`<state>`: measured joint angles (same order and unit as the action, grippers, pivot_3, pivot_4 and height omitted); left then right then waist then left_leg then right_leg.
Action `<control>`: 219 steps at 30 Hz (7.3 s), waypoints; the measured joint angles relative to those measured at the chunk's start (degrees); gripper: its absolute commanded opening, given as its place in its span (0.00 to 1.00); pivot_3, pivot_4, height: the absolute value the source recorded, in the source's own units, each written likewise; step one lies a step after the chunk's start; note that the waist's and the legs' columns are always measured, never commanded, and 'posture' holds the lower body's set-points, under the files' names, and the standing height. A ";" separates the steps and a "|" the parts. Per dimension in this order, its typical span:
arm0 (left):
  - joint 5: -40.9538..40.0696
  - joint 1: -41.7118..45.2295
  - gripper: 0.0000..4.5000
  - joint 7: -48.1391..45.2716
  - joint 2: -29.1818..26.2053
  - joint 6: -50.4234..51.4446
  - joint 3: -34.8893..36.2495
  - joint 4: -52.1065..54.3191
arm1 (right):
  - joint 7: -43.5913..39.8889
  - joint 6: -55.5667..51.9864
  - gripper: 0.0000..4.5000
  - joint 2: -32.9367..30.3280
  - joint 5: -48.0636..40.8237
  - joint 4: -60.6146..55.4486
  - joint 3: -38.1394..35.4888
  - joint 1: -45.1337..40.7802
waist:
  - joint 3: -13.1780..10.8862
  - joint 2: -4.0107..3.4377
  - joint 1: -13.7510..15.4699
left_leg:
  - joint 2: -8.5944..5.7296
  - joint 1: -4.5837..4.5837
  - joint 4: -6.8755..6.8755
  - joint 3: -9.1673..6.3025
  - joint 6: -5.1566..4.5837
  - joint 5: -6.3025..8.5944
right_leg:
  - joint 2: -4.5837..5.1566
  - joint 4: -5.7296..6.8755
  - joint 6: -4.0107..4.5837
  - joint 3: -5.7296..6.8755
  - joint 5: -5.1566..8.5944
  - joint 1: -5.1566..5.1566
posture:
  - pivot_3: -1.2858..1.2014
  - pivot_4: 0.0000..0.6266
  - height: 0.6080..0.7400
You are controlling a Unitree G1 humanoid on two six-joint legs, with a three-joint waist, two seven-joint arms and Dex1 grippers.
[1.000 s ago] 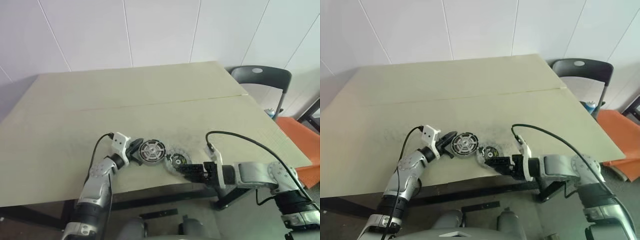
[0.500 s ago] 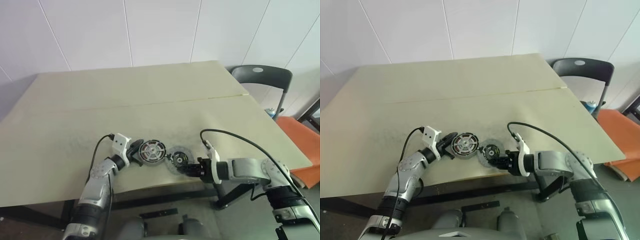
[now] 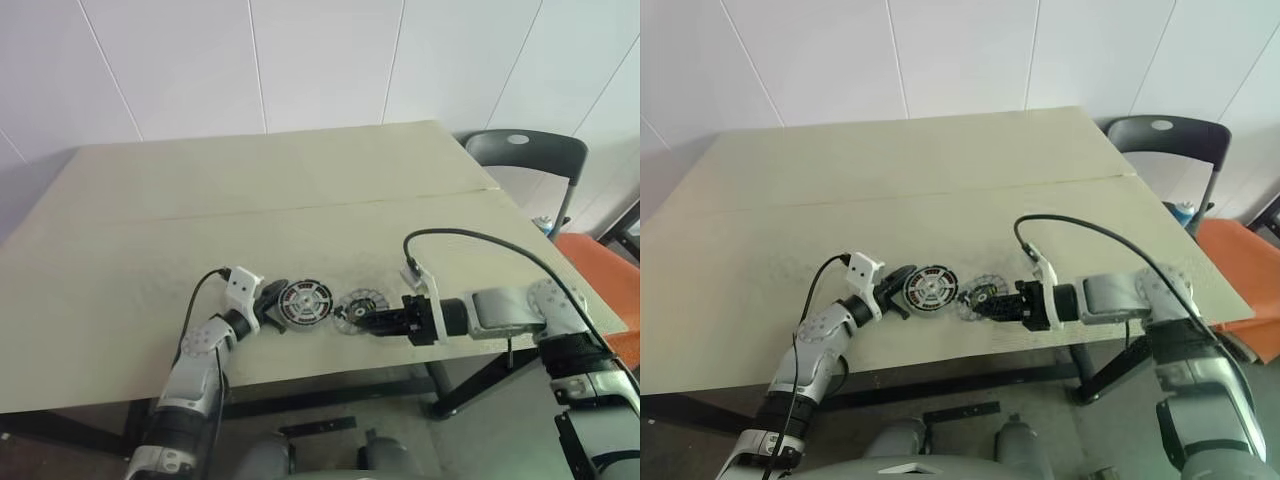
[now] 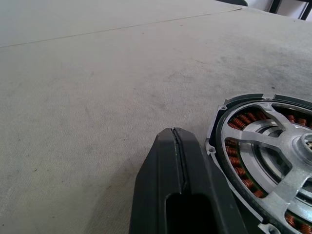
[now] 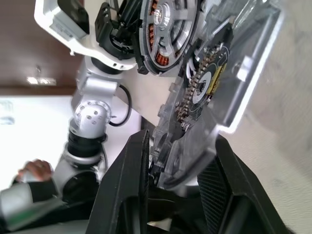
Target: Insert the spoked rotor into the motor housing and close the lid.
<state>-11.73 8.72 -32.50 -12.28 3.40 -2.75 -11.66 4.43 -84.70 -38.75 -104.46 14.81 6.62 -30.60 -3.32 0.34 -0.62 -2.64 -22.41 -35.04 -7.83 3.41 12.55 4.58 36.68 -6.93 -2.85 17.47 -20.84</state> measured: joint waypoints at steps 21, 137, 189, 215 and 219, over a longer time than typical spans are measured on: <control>0.08 0.67 0.00 0.07 -0.27 -0.48 0.27 -1.46 | -29.39 7.19 0.03 0.77 45.24 -9.92 5.62 -6.22 | 0.01 -0.03 -0.23 | 0.00 0.04 -0.08 0.03 0.02 0.00 | -0.02 0.29 -0.01 0.00 0.00 -0.14 | 0.52 0.00 1.00; -12.84 -15.81 0.00 -13.19 -17.95 3.78 12.94 20.93 | -61.82 51.10 0.99 23.99 91.40 3.22 16.89 -11.53 | -0.13 -0.29 -0.41 | 0.05 0.05 0.18 0.06 0.09 0.00 | -0.02 0.38 0.03 -0.03 -0.02 -0.56 | 0.52 0.00 1.00; -10.05 -15.17 0.00 -11.41 -13.24 3.67 5.98 21.41 | -68.99 56.54 0.68 20.67 96.88 4.76 15.35 -9.23 | -0.13 -0.30 -0.39 | 0.04 0.11 0.16 0.08 0.10 -0.01 | -0.02 0.41 -0.10 -0.04 -0.09 -0.50 | 0.52 0.00 1.00; -10.09 -16.08 0.00 -11.98 -12.35 2.46 5.90 21.31 | -70.45 62.60 0.68 19.72 99.37 6.99 15.67 -9.29 | -0.12 -0.30 -0.13 | 0.03 0.12 0.05 0.07 0.10 -0.02 | -0.01 0.44 0.00 -0.04 -0.05 -0.45 | 0.52 0.00 1.00; -10.10 -16.08 0.00 -12.01 -12.16 2.40 5.90 21.21 | -70.82 63.25 0.68 19.73 99.34 8.20 15.64 -9.80 | -0.12 -0.30 -0.09 | 0.01 0.12 0.04 0.07 0.10 -0.02 | 0.00 0.43 -0.01 -0.04 -0.06 -0.44 | 0.52 0.00 1.00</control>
<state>-21.84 -7.35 -44.51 -24.44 5.80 3.15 9.54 -66.39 -21.46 -19.02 -5.13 23.01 22.27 -40.41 -3.44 0.05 -0.70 -2.62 -22.29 -34.99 -7.76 3.51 12.53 4.57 37.11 -6.94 -2.89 17.41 -21.28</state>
